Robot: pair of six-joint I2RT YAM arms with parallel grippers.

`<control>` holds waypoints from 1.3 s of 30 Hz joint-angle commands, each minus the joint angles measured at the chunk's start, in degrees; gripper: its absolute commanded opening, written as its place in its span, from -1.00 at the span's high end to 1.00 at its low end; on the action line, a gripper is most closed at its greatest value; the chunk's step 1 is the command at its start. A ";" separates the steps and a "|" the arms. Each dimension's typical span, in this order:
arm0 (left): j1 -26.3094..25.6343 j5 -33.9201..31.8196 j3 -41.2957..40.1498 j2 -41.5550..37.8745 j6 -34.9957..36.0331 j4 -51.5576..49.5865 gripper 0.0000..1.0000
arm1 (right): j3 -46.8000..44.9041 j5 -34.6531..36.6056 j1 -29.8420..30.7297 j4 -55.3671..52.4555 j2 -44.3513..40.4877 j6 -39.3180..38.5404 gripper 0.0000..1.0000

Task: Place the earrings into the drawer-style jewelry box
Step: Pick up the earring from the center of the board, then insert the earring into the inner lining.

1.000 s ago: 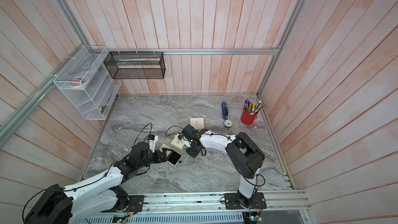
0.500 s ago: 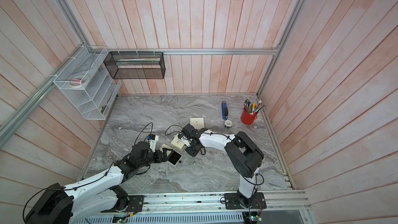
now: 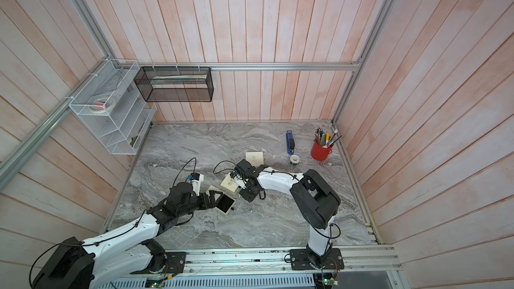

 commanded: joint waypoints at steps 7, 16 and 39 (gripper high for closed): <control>7.04 2.92 5.94 -2.08 3.87 -6.29 -1.00 | -2.25 -0.39 3.20 11.75 -13.45 6.99 1.00; 9.64 6.68 9.99 0.56 4.37 -9.20 -1.00 | -17.22 -1.41 4.61 43.29 -23.17 17.74 1.00; 10.20 16.18 6.91 2.37 0.39 -10.43 -1.00 | -35.60 -2.76 14.12 77.88 -19.15 8.74 1.00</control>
